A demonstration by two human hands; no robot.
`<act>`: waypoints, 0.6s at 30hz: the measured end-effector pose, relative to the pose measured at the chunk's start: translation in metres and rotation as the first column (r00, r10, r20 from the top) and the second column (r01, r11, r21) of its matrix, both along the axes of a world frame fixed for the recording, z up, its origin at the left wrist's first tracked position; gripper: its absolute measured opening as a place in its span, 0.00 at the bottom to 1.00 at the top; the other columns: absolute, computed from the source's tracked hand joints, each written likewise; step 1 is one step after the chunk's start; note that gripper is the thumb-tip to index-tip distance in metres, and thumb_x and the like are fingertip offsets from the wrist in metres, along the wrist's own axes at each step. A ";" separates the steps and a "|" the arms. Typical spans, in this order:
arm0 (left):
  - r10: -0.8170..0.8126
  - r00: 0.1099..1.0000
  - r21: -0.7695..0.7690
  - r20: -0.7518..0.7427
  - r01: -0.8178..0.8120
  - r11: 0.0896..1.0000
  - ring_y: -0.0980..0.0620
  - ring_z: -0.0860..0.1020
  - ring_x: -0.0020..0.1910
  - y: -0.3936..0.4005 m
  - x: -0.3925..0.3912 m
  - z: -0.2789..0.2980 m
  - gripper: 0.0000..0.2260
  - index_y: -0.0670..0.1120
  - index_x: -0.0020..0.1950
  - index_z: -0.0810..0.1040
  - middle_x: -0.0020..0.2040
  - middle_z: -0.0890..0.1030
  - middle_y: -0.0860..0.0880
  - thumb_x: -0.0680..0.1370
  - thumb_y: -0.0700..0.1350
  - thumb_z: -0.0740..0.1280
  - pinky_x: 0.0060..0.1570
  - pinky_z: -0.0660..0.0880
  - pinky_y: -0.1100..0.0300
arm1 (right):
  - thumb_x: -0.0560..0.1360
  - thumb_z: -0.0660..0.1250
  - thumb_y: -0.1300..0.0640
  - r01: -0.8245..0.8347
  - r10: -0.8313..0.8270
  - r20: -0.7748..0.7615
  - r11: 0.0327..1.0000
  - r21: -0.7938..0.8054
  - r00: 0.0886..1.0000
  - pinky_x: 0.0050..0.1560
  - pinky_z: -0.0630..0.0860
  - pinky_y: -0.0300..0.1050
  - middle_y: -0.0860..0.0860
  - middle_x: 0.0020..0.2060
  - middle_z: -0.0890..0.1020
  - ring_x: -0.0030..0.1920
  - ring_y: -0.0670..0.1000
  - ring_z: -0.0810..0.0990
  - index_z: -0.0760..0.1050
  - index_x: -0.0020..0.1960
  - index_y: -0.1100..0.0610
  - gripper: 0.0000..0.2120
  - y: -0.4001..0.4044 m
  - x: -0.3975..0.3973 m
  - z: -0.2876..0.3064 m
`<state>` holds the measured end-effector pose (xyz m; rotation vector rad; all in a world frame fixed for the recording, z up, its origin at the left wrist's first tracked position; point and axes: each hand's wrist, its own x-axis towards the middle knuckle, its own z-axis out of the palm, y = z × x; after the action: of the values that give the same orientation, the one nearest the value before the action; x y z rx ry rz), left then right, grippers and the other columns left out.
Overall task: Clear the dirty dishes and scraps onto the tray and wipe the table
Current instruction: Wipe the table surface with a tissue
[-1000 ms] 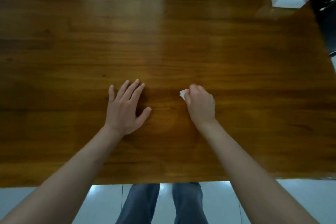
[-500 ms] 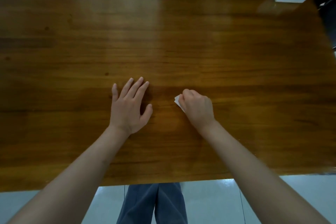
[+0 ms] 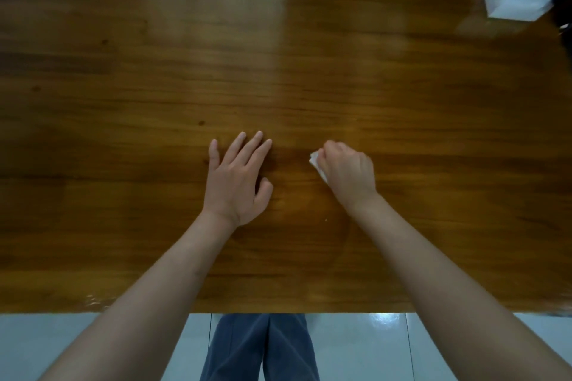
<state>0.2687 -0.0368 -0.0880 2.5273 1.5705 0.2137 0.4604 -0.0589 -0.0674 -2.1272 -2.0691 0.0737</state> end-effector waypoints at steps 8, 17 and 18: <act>0.010 1.000 0.001 -0.006 -0.010 1.000 0.45 0.63 0.72 0.000 0.000 -0.002 0.26 0.49 0.71 0.68 0.71 0.69 0.48 0.73 0.54 0.53 0.69 0.43 0.42 | 0.74 0.69 0.60 -0.025 0.025 -0.155 1.000 0.003 0.988 0.24 0.51 0.30 0.53 0.27 0.76 0.25 0.45 0.66 0.74 0.36 0.61 0.09 -0.036 -0.021 0.003; 0.111 0.993 0.001 -0.029 -0.111 0.994 0.44 0.61 0.72 -0.012 -0.023 0.007 0.28 0.48 0.72 0.64 0.72 0.66 0.44 0.73 0.55 0.59 0.69 0.46 0.42 | 0.78 0.61 0.62 0.272 -0.321 -0.256 0.940 -0.207 0.912 0.45 0.74 0.40 0.52 0.50 0.78 0.49 0.49 0.74 0.74 0.60 0.58 0.11 -0.055 -0.038 0.011; 0.175 0.984 -0.006 -0.039 -0.176 0.984 0.43 0.60 0.73 -0.014 -0.035 0.007 0.29 0.47 0.72 0.62 0.72 0.65 0.44 0.73 0.55 0.59 0.69 0.47 0.41 | 0.78 0.61 0.63 0.283 -0.333 -0.257 0.935 -0.212 0.907 0.45 0.74 0.41 0.53 0.49 0.78 0.49 0.49 0.74 0.75 0.59 0.58 0.11 -0.054 -0.037 0.012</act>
<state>0.2334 -0.0510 -0.0806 2.4000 1.8058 0.1800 0.4232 -0.1127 -0.0558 -2.3500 -1.5922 0.5052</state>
